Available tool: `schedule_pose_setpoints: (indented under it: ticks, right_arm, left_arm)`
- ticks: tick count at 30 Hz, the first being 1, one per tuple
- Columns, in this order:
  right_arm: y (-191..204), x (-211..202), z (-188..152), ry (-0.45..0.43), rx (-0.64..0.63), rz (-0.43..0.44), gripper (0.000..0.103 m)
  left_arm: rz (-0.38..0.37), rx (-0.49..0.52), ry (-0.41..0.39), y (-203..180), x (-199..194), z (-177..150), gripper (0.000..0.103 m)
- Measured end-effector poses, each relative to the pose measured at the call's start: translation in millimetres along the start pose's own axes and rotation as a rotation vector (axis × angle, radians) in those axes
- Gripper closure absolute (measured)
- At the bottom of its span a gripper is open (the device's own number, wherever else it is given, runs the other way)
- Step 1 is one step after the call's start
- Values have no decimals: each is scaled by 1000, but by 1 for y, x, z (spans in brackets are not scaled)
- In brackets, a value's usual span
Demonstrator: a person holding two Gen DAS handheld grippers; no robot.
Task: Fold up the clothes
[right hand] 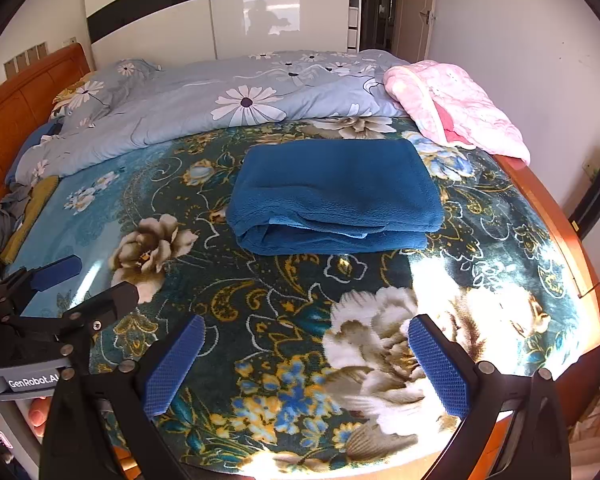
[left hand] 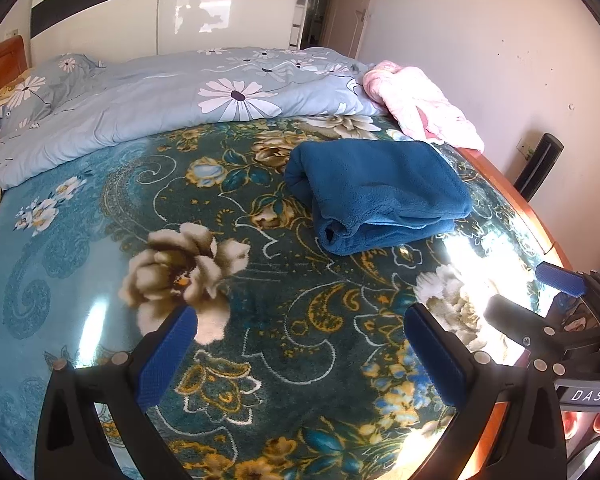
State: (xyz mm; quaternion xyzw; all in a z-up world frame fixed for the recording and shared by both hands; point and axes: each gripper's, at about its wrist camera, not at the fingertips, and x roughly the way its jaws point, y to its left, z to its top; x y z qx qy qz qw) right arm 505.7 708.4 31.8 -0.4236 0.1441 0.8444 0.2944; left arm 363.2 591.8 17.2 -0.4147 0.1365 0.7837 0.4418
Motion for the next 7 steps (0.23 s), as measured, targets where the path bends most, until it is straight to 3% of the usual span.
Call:
schedule_pose_setpoints:
  ticks: [7]
  right_arm:
    - [0,3,2,8,-1,1,0]
  left_arm:
    - [1,9,-6,0,1,-1,0]
